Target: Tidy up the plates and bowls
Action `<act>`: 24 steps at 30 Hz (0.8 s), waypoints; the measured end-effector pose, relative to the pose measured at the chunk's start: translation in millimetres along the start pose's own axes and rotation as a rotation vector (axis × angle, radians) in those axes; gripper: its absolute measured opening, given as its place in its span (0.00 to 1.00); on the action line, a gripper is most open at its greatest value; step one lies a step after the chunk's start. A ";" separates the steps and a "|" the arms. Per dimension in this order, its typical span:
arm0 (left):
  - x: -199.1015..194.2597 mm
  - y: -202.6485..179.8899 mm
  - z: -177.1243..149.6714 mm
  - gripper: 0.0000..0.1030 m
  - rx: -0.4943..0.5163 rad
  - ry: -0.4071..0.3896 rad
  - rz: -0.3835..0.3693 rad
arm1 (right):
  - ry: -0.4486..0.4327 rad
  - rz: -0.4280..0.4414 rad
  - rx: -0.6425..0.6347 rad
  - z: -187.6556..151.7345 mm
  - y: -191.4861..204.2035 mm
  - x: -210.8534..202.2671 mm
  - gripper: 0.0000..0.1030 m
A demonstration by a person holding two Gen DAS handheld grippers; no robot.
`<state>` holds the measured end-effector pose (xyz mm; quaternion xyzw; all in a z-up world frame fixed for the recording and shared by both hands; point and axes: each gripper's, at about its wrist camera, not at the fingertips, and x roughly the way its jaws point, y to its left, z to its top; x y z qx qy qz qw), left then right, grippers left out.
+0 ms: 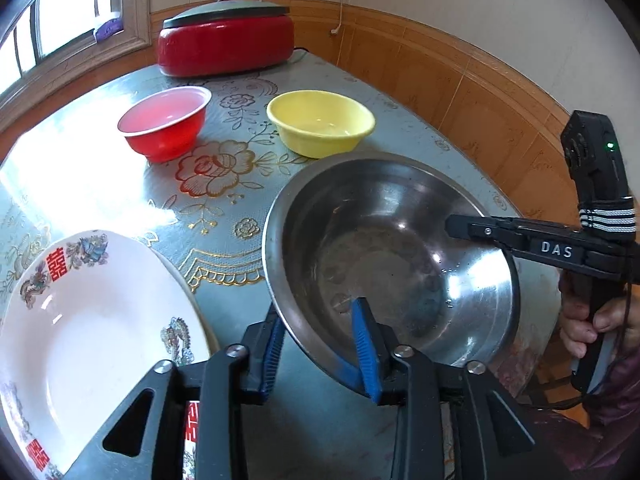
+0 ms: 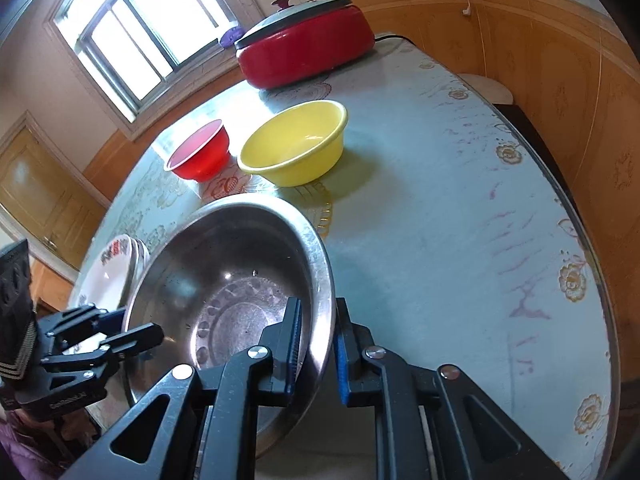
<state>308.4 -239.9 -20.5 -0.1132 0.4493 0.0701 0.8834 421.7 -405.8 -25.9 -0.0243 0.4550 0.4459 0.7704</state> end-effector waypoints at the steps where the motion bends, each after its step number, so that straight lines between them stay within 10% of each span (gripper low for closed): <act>1: -2.8 -0.4 -0.3 0.47 0.007 -0.007 -0.001 | 0.001 0.002 -0.003 0.2 1.5 -0.2 0.14; 15: -37.9 21.7 26.0 0.45 -0.081 -0.158 -0.014 | -0.100 0.055 0.006 21.6 -2.0 -24.8 0.22; 24: -17.7 32.0 68.0 0.44 -0.159 -0.115 -0.005 | -0.129 0.082 0.044 57.8 -3.0 -11.5 0.20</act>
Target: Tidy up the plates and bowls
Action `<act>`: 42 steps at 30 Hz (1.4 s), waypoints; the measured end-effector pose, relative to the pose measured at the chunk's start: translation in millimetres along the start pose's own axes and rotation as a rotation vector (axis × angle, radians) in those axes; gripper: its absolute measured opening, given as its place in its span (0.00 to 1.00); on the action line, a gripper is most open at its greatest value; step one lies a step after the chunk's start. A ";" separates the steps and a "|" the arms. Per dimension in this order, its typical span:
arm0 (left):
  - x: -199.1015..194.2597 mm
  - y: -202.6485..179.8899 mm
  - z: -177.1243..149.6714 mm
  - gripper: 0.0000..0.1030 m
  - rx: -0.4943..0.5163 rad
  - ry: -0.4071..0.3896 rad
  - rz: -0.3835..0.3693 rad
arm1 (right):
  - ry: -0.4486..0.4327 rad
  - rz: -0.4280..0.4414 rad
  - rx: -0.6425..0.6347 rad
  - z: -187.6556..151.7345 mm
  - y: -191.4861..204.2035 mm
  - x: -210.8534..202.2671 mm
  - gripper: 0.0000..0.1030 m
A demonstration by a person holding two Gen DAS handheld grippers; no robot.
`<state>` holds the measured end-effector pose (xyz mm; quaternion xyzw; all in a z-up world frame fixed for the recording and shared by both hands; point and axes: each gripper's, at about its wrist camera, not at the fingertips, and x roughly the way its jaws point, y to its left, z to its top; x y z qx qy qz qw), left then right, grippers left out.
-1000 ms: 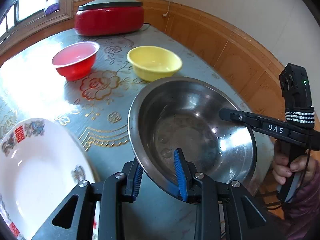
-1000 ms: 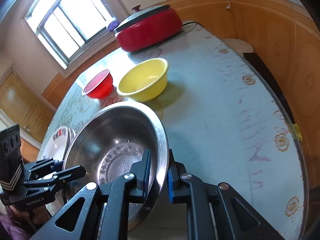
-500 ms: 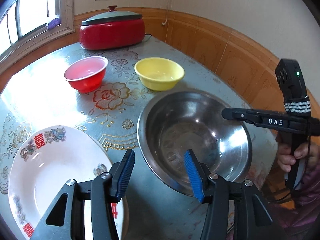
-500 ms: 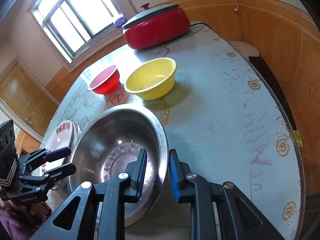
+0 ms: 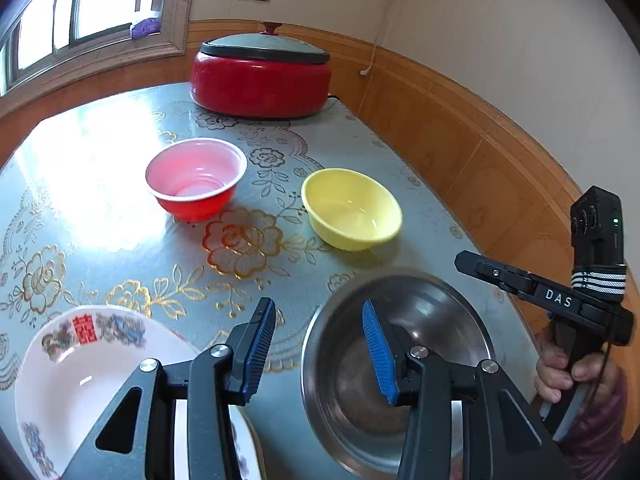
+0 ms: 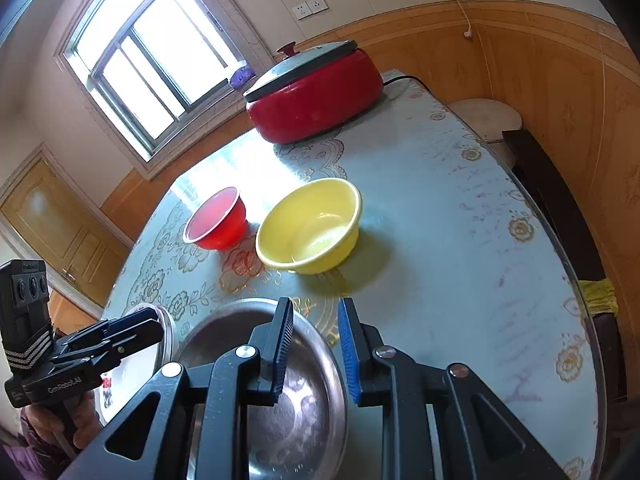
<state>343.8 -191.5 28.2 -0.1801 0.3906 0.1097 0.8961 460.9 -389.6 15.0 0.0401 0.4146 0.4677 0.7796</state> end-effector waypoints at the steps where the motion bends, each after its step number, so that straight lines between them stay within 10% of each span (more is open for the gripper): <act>1: 3.5 -0.8 4.5 0.41 0.001 0.003 -0.004 | -0.007 -0.009 0.003 3.6 0.2 2.9 0.19; 22: 99.3 6.3 80.2 0.33 -0.101 0.107 -0.012 | 0.048 -0.025 0.072 53.9 -26.2 67.1 0.15; 42: 111.2 -7.6 70.9 0.25 -0.045 0.115 -0.034 | 0.059 -0.034 0.073 48.8 -29.6 77.0 0.13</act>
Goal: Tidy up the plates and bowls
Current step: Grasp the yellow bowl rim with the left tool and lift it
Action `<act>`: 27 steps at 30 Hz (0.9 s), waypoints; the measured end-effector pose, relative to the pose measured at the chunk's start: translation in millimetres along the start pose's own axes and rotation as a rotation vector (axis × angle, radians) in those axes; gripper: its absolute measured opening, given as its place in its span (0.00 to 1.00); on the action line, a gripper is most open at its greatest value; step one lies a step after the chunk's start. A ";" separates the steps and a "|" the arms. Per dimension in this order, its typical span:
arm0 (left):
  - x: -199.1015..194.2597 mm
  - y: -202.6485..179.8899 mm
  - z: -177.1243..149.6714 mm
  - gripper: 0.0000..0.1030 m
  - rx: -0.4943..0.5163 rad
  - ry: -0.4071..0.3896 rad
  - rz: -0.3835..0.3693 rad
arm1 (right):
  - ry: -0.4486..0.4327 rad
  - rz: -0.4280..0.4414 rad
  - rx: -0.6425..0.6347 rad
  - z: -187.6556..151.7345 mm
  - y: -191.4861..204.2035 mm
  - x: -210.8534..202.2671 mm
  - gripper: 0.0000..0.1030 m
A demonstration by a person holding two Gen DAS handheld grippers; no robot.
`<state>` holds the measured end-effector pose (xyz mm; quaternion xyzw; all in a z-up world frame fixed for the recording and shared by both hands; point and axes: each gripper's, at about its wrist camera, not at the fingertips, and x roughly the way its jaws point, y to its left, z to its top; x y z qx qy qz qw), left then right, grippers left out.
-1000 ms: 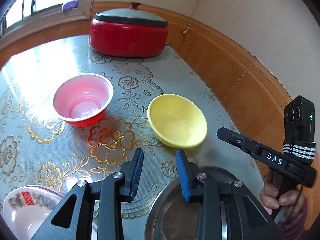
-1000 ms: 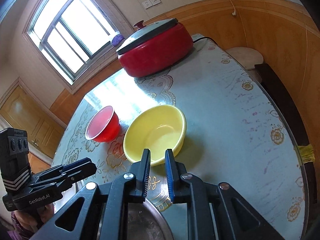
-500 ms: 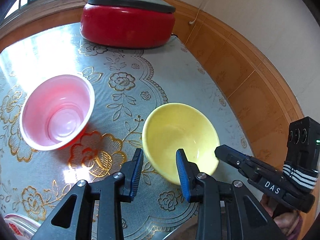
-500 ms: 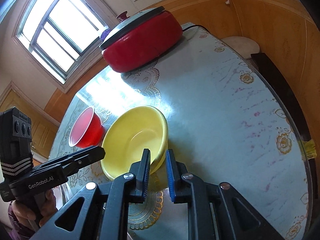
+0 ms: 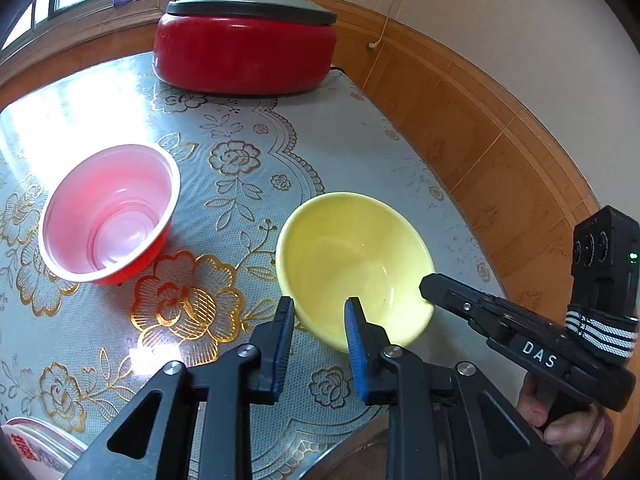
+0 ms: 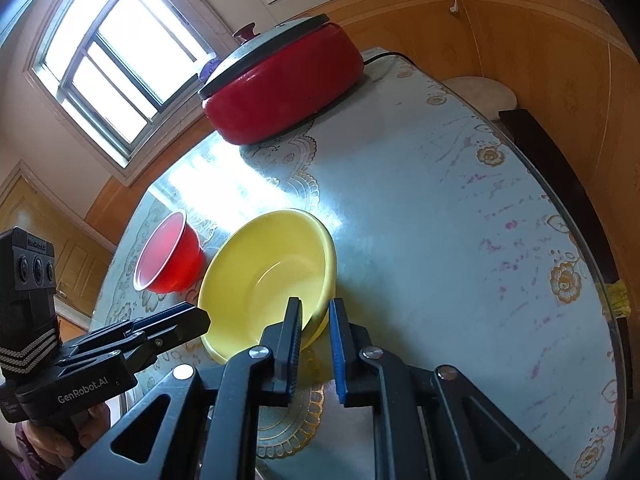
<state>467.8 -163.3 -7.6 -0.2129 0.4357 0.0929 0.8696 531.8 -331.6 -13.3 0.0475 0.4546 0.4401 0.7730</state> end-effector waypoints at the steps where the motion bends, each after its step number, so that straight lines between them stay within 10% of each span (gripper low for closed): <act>1: -1.0 -1.9 -1.2 0.25 0.007 -0.003 -0.001 | 0.001 -0.002 -0.002 -0.6 0.2 -0.3 0.13; 15: -2.7 8.7 8.7 0.31 -0.056 -0.015 -0.028 | 0.033 0.034 0.040 -2.8 -7.6 1.1 0.28; 27: 17.0 5.6 7.9 0.19 -0.039 0.022 -0.010 | 0.017 -0.018 -0.017 -1.3 -1.6 5.1 0.16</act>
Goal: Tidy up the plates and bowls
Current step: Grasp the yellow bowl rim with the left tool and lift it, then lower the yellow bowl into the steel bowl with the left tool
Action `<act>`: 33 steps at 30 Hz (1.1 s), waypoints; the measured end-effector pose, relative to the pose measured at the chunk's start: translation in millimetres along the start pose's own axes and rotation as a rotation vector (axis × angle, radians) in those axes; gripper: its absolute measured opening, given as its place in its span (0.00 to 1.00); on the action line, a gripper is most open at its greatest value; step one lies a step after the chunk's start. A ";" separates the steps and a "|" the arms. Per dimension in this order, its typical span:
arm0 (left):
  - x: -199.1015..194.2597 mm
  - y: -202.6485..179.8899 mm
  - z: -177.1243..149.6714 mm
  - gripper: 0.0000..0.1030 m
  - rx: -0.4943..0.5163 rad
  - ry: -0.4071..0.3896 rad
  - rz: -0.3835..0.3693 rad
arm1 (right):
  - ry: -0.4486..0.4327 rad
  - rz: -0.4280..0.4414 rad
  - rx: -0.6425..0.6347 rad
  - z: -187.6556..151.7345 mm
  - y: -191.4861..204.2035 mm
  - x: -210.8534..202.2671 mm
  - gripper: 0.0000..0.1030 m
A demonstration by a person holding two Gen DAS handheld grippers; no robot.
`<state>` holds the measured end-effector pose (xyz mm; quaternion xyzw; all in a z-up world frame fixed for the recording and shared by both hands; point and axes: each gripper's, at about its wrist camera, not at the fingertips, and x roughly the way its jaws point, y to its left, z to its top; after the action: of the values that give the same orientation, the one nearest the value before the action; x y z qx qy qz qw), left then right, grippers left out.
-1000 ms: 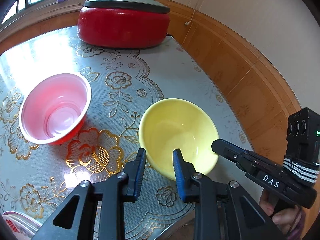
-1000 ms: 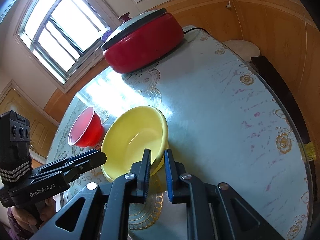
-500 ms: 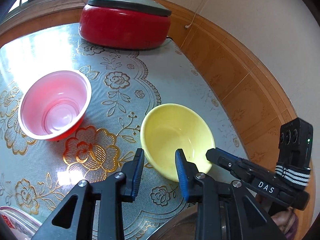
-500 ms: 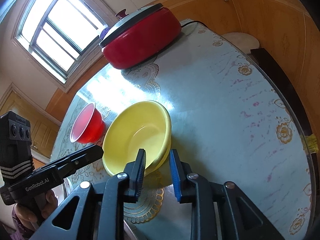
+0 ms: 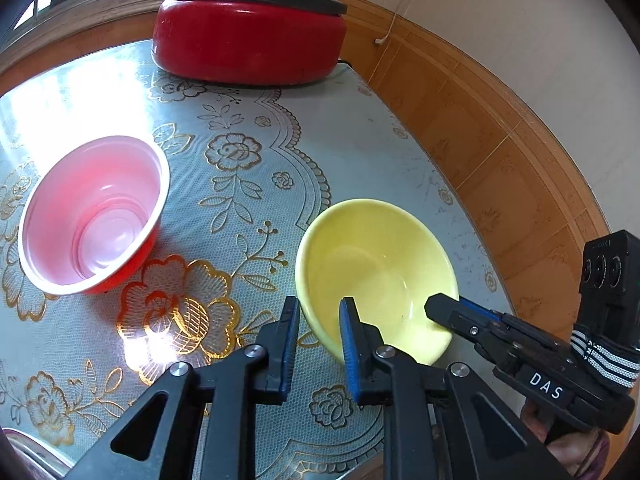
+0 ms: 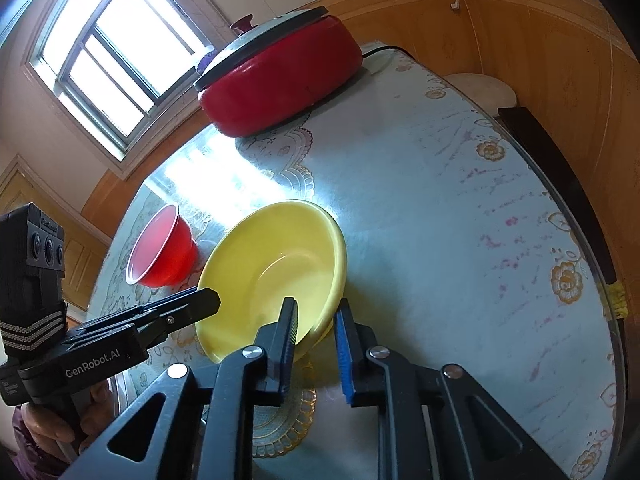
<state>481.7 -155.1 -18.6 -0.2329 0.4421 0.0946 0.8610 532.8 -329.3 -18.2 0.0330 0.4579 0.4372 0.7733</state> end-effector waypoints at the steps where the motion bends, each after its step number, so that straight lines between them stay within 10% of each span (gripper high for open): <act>1: -1.2 -0.6 -1.0 0.18 0.000 -0.002 -0.003 | -0.005 -0.005 -0.002 0.0 0.0 -1.2 0.16; 33: -109.5 -14.4 -77.5 0.18 0.025 -0.140 -0.066 | -0.103 0.099 -0.088 -42.1 48.3 -81.1 0.16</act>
<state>366.7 -200.5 35.3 -0.2295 0.3742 0.0765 0.8952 454.5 -371.6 34.4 0.0442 0.3956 0.4922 0.7741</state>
